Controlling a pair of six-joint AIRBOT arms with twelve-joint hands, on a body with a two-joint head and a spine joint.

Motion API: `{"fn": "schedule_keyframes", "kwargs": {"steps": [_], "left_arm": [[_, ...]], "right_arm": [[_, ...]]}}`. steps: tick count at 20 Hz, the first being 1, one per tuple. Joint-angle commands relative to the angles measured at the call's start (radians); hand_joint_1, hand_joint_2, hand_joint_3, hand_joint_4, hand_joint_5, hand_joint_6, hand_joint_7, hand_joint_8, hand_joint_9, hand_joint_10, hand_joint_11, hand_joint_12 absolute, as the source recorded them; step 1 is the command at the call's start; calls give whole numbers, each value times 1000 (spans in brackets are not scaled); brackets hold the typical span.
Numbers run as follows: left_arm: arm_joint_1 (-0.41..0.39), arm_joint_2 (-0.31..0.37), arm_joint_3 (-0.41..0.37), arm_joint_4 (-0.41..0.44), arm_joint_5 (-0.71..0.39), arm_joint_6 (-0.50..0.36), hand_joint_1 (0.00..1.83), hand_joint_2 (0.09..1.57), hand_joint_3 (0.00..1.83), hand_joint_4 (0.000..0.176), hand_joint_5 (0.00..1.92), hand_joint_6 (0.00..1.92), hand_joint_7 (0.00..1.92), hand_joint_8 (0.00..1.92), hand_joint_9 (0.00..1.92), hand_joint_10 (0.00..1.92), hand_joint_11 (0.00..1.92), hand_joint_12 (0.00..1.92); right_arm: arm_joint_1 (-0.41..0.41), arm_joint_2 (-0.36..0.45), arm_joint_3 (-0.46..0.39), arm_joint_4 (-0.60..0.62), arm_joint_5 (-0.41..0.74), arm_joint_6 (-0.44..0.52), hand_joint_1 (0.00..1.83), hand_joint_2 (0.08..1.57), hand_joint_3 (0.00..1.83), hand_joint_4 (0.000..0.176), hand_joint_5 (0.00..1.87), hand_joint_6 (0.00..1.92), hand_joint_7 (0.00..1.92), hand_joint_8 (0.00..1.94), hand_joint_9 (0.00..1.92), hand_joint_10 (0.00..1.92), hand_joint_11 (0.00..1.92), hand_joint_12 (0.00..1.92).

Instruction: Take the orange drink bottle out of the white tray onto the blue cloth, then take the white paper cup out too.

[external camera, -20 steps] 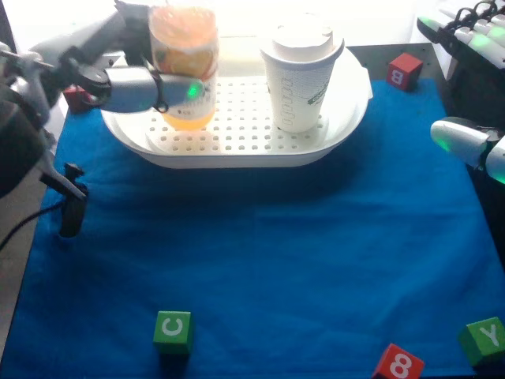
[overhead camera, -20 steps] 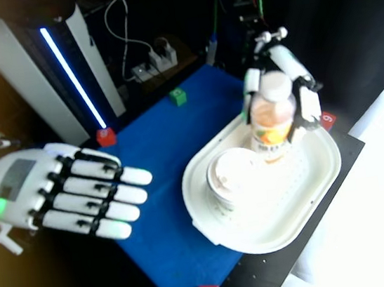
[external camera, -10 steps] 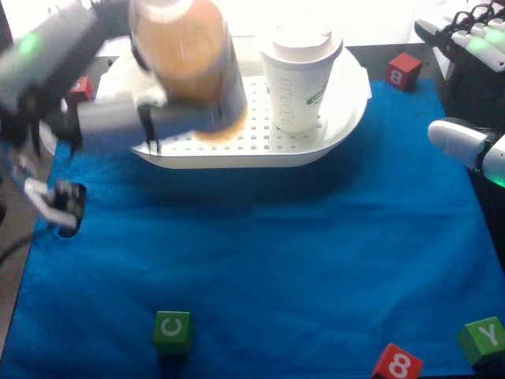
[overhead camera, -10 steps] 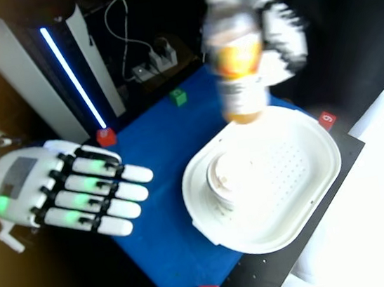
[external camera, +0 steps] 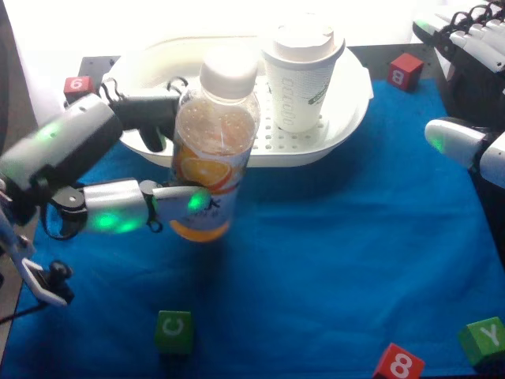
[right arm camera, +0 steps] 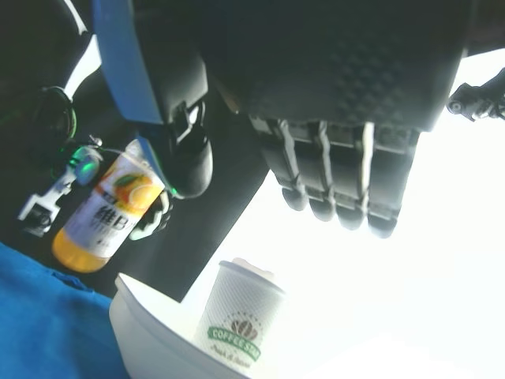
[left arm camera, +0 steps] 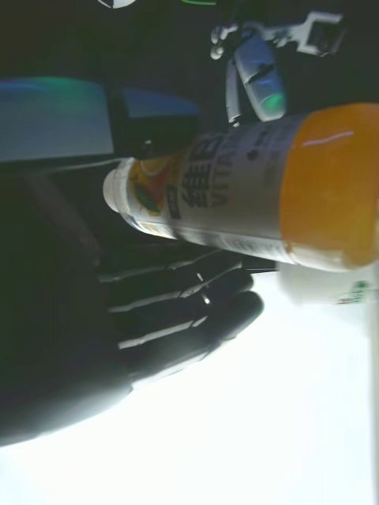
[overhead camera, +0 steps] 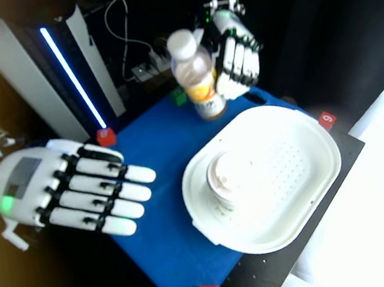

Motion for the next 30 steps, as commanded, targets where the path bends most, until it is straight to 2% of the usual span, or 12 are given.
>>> {"fn": "schedule_keyframes", "kwargs": {"steps": [1,3,6,9,10,14,16,18,19,22,27,30], "left_arm": [[-6,-4,4,3,-128,-25,648,1203,0,0,529,20,655,111,519,758,358,1601],[14,-5,3,-2,-125,-34,611,1201,0,0,427,0,559,20,399,641,119,1546],[61,25,-19,-21,-150,-36,462,1194,0,47,297,0,341,0,221,382,0,1307],[106,62,-47,-42,-192,-22,343,1168,0,94,83,10,49,6,32,33,0,114],[122,74,-57,-53,-212,-16,333,1170,1,95,16,1,9,0,6,6,0,22],[187,114,-79,-137,-275,35,366,1137,0,111,0,0,0,0,0,0,0,0],[208,132,-90,-184,-296,82,473,1157,0,89,0,0,0,0,0,0,0,0],[216,137,-91,-212,-309,95,499,1168,4,87,16,5,0,0,0,0,0,0],[230,137,-90,-231,-325,95,447,1174,6,79,0,0,0,0,0,0,0,0],[249,137,-91,-262,-355,95,453,1161,0,67,18,6,0,0,0,0,0,0],[262,136,-91,-285,-378,96,555,1157,0,98,25,3,0,0,0,0,0,0],[265,134,-91,-287,-382,96,524,1173,4,91,18,0,0,0,0,0,25,12]], "right_arm": [[6,1,2,-1,126,-1,246,1384,0,0,0,0,0,0,0,0,0,0],[7,1,2,-1,126,-1,193,1384,0,0,0,0,0,0,0,0,0,0],[7,2,2,-1,126,-1,186,1386,1,0,0,0,0,0,0,0,0,0],[7,3,2,-1,126,-1,253,1392,1,0,0,0,0,0,0,0,0,0],[7,3,3,-1,126,-1,258,1392,1,0,0,0,0,0,0,0,0,0],[7,2,21,-11,126,-1,256,1389,0,0,0,0,0,0,0,0,0,0],[52,-17,52,-28,102,-1,251,1369,0,0,0,0,0,0,0,0,0,0],[151,-62,104,-73,10,-1,285,1330,0,21,0,0,0,0,0,0,0,0],[199,-98,142,-97,-49,-1,263,1313,0,53,0,0,0,0,0,0,0,0],[312,-192,235,-158,-193,-1,381,1266,0,66,0,0,0,0,0,0,0,0],[419,-324,360,-185,-345,-45,486,1193,0,67,0,0,0,0,0,0,0,0],[443,-365,390,-178,-395,-102,553,1150,0,24,0,0,0,0,0,0,0,0]]}}
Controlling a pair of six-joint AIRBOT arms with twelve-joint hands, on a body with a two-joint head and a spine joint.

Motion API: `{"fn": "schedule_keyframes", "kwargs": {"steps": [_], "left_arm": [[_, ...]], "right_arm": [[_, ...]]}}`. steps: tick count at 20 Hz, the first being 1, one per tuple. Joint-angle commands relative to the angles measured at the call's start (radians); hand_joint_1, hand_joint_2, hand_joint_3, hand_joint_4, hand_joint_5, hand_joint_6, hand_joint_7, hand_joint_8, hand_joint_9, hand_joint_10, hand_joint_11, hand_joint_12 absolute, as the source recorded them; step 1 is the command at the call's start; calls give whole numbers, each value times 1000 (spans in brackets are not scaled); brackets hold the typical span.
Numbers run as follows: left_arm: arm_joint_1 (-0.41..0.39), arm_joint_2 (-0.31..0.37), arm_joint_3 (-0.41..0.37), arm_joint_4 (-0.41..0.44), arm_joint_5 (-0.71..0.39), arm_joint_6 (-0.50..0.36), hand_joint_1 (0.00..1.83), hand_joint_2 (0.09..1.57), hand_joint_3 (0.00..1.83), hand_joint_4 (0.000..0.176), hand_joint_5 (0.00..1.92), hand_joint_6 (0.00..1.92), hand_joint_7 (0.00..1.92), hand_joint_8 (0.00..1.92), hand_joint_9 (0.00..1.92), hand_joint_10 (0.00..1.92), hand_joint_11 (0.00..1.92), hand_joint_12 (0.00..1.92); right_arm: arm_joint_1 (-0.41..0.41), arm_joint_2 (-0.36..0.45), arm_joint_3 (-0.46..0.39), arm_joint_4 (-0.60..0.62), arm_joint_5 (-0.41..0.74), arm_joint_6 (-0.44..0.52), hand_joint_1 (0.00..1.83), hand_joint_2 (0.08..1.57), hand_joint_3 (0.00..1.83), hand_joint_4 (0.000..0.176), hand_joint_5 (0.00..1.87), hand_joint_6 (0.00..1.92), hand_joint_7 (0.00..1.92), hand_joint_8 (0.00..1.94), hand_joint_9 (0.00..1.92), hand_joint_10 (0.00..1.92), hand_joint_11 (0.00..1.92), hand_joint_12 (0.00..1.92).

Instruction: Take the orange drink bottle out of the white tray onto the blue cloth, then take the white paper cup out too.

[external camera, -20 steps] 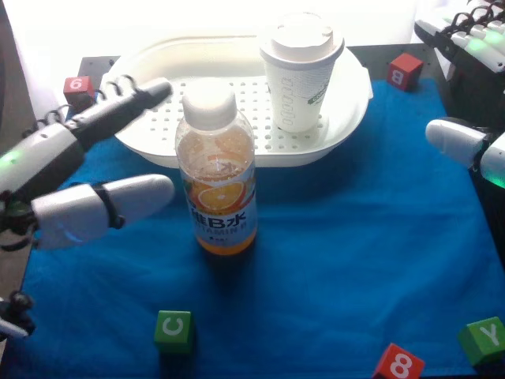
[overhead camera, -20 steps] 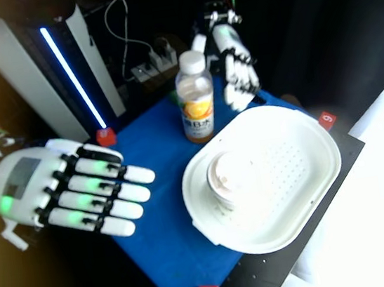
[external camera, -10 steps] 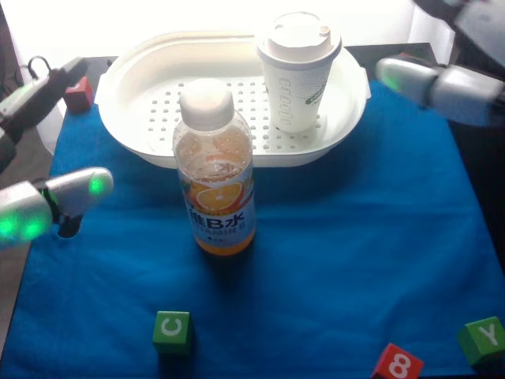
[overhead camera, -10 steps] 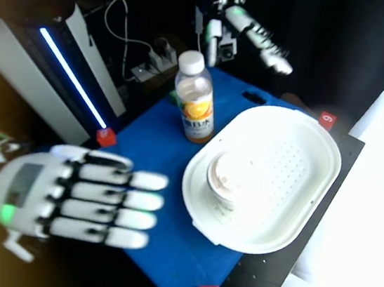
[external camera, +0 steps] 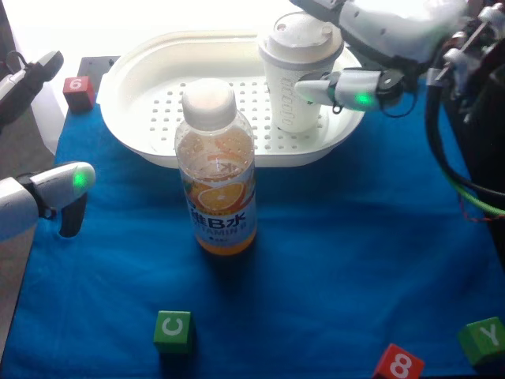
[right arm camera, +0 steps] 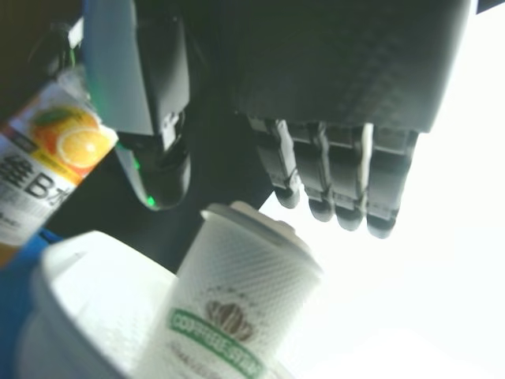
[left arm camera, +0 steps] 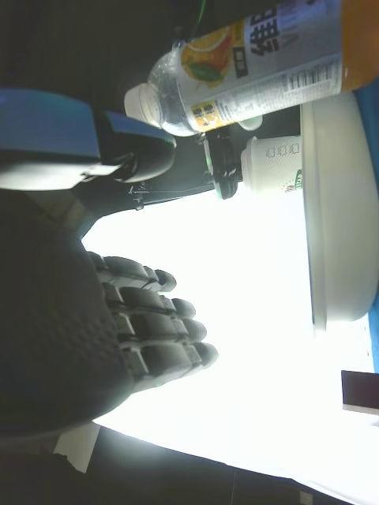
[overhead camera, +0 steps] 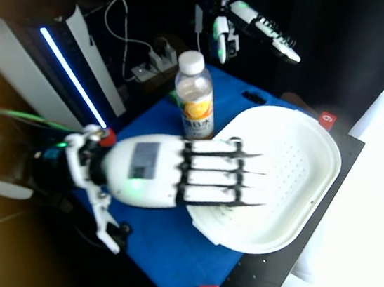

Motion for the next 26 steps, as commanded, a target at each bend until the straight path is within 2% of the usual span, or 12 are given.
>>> {"fn": "schedule_keyframes", "kwargs": {"steps": [1,2,4,7,12,15,17,20,21,23,24,26], "left_arm": [[-5,0,2,4,-131,-4,515,1177,5,86,14,0,0,0,0,0,36,18],[-5,-1,2,4,-135,-4,530,1172,2,97,15,1,0,0,0,0,33,19],[-3,-5,2,0,-136,-4,534,1176,3,85,16,1,0,0,0,0,46,28],[1,-9,2,-4,-137,-4,535,1165,0,102,35,7,0,0,0,0,62,50],[2,-13,4,-4,-135,-4,552,1133,0,81,60,1,0,0,0,0,0,248],[2,-13,5,-4,-137,-5,558,1139,3,89,58,0,0,0,0,0,0,256],[2,-13,5,-4,-138,-5,567,1152,1,71,57,0,0,0,0,0,0,251],[4,-14,4,-7,-140,-5,556,1181,6,39,53,3,0,0,0,0,0,249],[4,-14,4,-8,-141,-5,565,1173,1,70,56,3,0,0,0,0,0,252],[7,-14,3,-11,-147,-5,560,1163,0,81,53,1,0,0,0,0,0,284],[8,-14,3,-13,-148,-5,571,1163,0,85,60,3,0,0,0,0,0,289],[9,-14,3,-13,-149,-5,564,1174,1,77,70,1,0,0,0,0,0,296]], "right_arm": [[17,-3,-3,-3,92,-3,585,1136,0,11,0,0,0,0,0,0,0,0],[17,-2,-10,-3,93,-3,563,1122,0,17,0,0,0,0,0,0,0,0],[17,-2,-7,-3,93,-3,561,1104,0,27,0,0,0,0,0,0,0,0],[28,-29,18,-3,84,-3,545,1108,0,15,0,0,0,0,0,0,0,0],[42,-87,69,-3,46,-3,635,1087,0,47,0,0,0,0,0,0,0,0],[42,-112,96,-1,19,-3,692,1070,0,32,0,0,0,0,0,0,0,0],[42,-114,98,-1,7,-3,661,1075,0,13,0,0,0,0,0,0,0,0],[42,-113,91,4,5,-2,744,1217,0,0,346,166,368,45,345,141,0,1283],[42,-113,87,4,5,-2,834,1239,1,0,284,724,505,188,368,621,6,1585],[42,-113,80,4,5,-2,924,1255,2,0,159,1322,298,955,311,1319,135,1810],[42,-113,76,4,5,-2,911,1362,8,0,423,1630,250,1227,347,1516,268,1872],[42,-111,69,4,5,-2,934,1394,2,0,486,1716,233,1423,376,1681,445,1916]]}}
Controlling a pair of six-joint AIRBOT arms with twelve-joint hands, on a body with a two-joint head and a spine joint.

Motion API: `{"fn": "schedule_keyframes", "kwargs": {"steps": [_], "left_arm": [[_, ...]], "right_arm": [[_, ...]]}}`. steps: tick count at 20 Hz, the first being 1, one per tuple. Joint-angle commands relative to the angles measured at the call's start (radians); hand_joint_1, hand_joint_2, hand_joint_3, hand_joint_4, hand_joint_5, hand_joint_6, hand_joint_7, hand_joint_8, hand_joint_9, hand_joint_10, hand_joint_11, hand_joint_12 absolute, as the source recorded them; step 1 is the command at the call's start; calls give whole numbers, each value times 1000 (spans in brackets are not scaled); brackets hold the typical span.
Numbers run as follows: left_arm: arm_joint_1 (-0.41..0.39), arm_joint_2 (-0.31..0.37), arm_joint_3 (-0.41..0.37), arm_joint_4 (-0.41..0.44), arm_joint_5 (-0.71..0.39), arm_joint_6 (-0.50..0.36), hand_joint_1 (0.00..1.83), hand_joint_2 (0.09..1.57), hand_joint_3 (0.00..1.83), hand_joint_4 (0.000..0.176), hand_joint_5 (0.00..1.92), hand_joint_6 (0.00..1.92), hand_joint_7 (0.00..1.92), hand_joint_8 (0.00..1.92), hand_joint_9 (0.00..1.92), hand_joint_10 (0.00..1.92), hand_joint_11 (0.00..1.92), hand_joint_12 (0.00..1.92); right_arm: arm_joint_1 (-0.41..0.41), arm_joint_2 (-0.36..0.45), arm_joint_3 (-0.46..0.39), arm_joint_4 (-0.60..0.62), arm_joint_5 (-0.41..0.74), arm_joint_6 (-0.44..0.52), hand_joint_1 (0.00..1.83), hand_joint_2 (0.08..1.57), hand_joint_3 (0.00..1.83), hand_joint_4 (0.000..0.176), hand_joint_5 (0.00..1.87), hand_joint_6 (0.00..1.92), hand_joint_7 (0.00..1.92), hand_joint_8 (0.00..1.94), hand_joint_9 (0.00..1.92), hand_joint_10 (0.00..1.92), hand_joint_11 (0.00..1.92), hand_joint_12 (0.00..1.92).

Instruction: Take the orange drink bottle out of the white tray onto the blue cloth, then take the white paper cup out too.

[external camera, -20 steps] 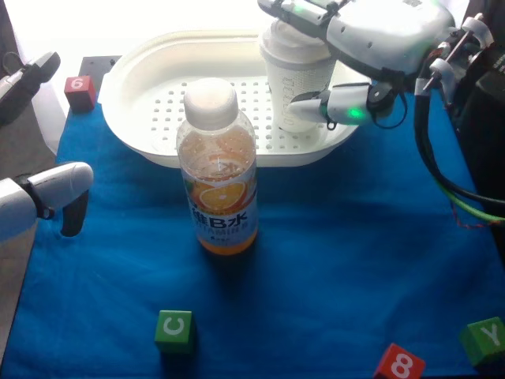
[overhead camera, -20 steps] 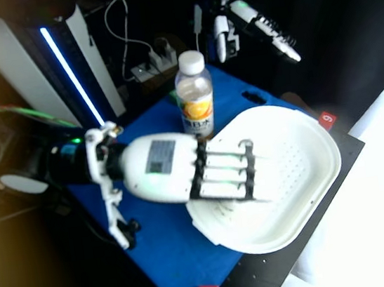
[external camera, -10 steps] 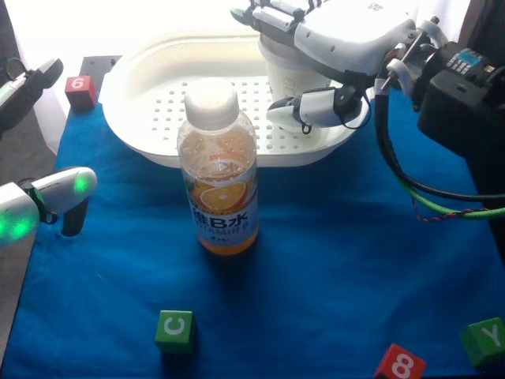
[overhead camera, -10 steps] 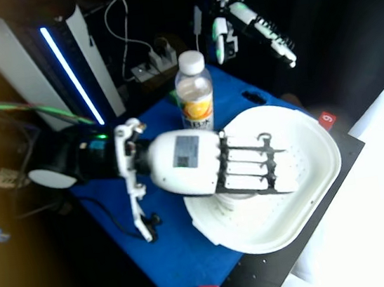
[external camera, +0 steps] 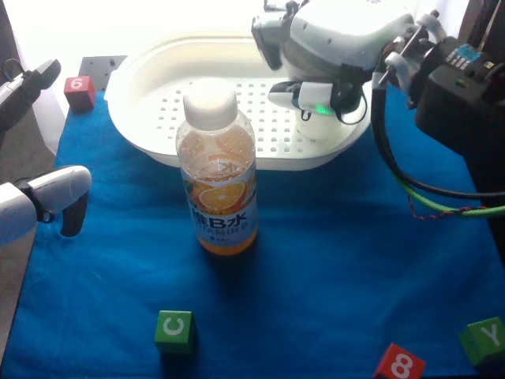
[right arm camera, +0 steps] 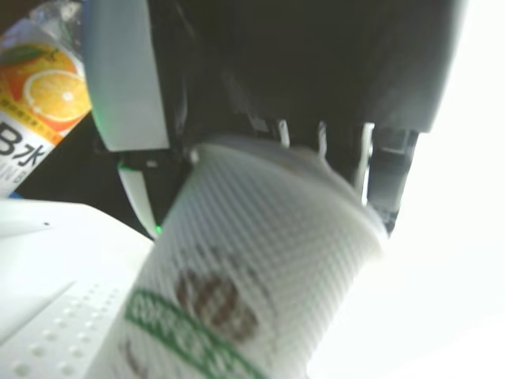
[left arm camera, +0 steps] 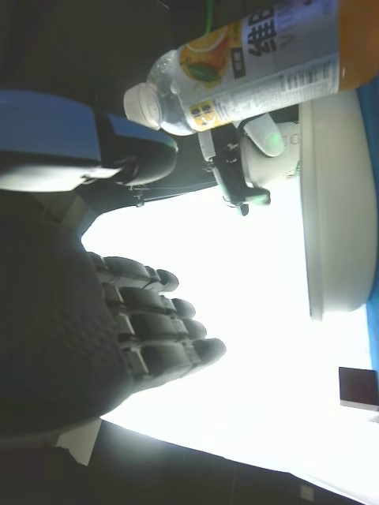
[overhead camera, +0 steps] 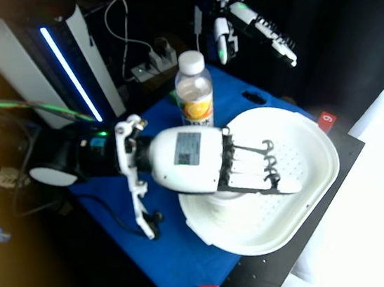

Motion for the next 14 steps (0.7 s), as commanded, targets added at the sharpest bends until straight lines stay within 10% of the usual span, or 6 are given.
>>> {"fn": "schedule_keyframes", "kwargs": {"steps": [1,7,13,14], "left_arm": [[-5,-1,3,5,-127,-4,564,1174,1,77,70,1,0,0,0,0,0,296],[-4,-4,4,2,-132,-4,560,1173,0,73,83,3,0,0,0,0,0,201],[-2,-4,2,-1,-136,-5,573,1164,0,100,87,0,0,0,0,0,0,141],[-1,-4,1,-1,-137,-5,567,1152,0,105,88,0,0,0,0,0,0,140]], "right_arm": [[6,6,-3,-2,96,-4,934,1394,2,0,486,1716,233,1423,376,1681,445,1916],[16,66,-58,-11,175,-4,1029,1392,4,12,455,1749,538,1665,497,1730,612,1921],[22,197,-199,-52,336,3,1007,1417,3,22,443,1757,500,1783,551,1920,741,1921],[22,209,-224,-62,352,3,973,1408,0,0,466,1743,232,1686,559,1921,793,1921]]}}
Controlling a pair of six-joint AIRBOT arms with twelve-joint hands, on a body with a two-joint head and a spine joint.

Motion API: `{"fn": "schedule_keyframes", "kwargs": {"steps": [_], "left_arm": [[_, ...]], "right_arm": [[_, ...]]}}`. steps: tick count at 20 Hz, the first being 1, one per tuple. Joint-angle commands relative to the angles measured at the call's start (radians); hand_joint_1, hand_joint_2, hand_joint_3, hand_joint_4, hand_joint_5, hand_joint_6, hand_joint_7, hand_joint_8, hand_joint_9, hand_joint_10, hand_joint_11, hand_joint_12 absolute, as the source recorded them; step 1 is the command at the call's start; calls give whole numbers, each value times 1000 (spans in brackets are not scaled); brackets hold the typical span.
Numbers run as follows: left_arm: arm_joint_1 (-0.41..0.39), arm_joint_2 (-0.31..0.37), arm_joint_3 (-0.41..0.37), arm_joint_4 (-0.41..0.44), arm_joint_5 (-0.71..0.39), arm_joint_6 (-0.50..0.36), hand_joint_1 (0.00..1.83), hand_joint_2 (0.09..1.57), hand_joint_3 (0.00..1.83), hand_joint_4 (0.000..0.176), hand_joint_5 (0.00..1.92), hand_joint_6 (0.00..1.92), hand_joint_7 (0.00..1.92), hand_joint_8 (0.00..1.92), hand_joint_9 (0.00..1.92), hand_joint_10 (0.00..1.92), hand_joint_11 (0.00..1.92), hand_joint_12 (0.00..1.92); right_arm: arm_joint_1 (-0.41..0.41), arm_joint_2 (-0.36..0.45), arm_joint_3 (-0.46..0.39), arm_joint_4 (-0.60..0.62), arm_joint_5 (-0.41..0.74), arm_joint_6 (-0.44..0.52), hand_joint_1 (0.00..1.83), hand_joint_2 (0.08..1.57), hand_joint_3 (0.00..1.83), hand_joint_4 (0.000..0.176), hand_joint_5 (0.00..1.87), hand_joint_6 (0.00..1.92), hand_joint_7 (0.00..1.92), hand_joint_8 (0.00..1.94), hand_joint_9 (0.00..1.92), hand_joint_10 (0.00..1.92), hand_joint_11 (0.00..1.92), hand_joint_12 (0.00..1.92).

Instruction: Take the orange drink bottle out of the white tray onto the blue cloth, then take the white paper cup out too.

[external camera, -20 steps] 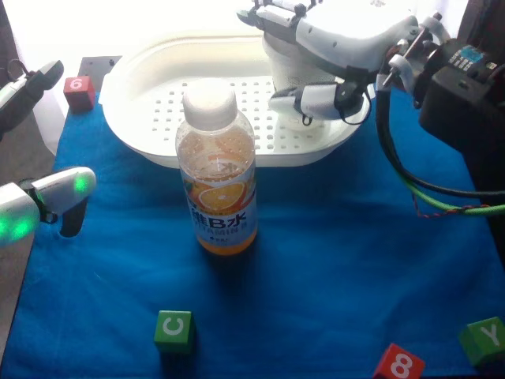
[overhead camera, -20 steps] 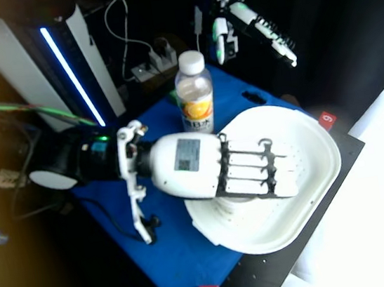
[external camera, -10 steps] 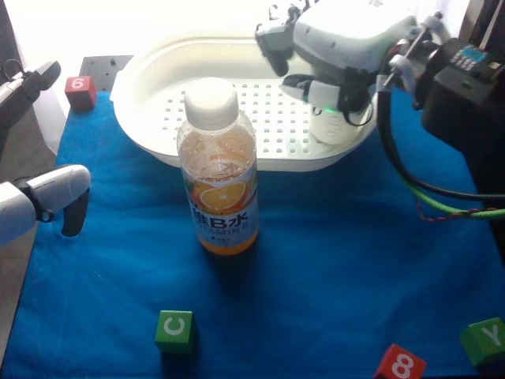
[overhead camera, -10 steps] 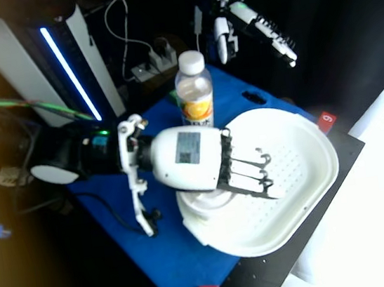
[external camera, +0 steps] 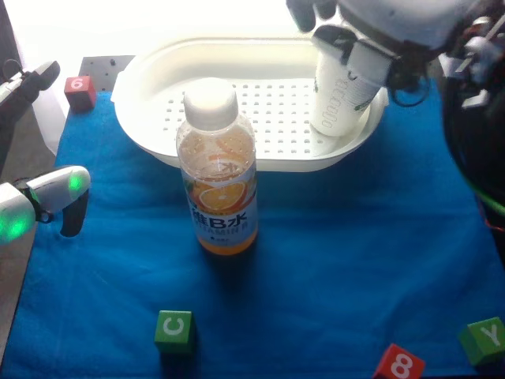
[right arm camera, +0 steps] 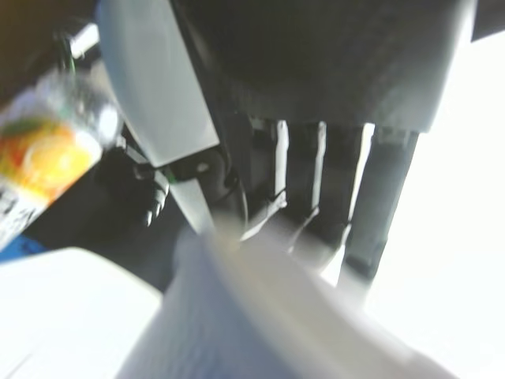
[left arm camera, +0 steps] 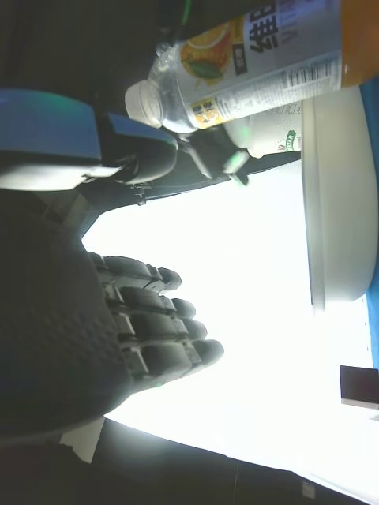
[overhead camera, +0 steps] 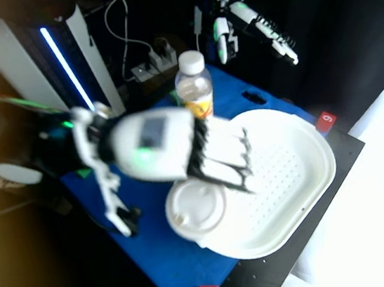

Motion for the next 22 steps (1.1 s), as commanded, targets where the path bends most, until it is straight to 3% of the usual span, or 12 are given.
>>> {"fn": "schedule_keyframes", "kwargs": {"steps": [1,2,6,9,10,12,15,16,17,18,19,22], "left_arm": [[-2,-2,0,5,-132,-6,557,1151,0,113,85,0,0,0,0,0,0,147],[3,-2,-2,2,-135,-7,566,1147,0,127,90,1,0,0,0,0,0,116],[24,-1,-7,-14,-151,-14,552,1152,1,120,106,4,0,0,0,0,2,20],[28,-2,-8,-19,-155,-17,556,1174,6,112,93,0,0,0,0,0,0,0],[30,-2,-8,-20,-158,-17,572,1169,2,118,94,1,0,0,0,0,0,0],[31,-2,-9,-20,-160,-17,575,1180,6,103,91,0,0,0,0,0,0,0],[33,-2,-9,-22,-161,-18,590,1184,5,103,84,0,0,0,0,0,0,0],[33,-2,-9,-22,-161,-18,589,1183,5,113,86,1,0,0,0,0,0,0],[33,-2,-9,-23,-161,-17,583,1182,3,111,85,1,0,0,0,0,0,0],[33,-2,-9,-23,-161,-17,572,1176,0,115,89,2,0,0,0,0,0,0],[33,-2,-9,-23,-161,-17,571,1172,0,125,96,5,0,0,0,0,0,0],[33,-1,-9,-26,-161,-17,533,1164,0,121,104,6,0,0,0,0,0,0]], "right_arm": [[20,18,-19,-14,166,5,959,1412,1,0,461,1754,163,1662,596,1921,847,1921],[9,58,-57,-30,194,12,979,1441,4,0,370,1828,440,1780,592,1921,816,1921],[-66,140,-109,-114,311,201,974,1454,2,9,369,1825,476,1853,364,1921,481,1921],[-137,201,-157,-123,386,246,1026,1427,0,0,358,1793,580,1764,474,1919,572,1921],[-157,214,-173,-123,401,246,968,1404,0,0,481,1735,298,1717,531,1904,692,1921],[-180,221,-181,-121,408,246,988,1430,12,6,421,1887,477,1736,557,1920,703,1921],[-189,222,-170,-103,409,246,934,1420,5,0,452,1786,175,1731,442,1921,645,1921],[-189,217,-161,-96,409,246,1013,1294,0,0,90,1674,65,1688,278,1905,438,1921],[-188,211,-152,-88,408,245,872,1223,0,0,3,565,2,295,10,657,17,1627],[-188,207,-144,-79,400,239,785,1220,0,21,0,112,0,58,1,175,3,1049],[-188,207,-136,-58,360,191,660,1167,0,89,0,22,0,11,0,34,0,655],[-177,183,-108,-37,277,118,507,1122,0,71,0,0,0,0,0,0,0,66]]}}
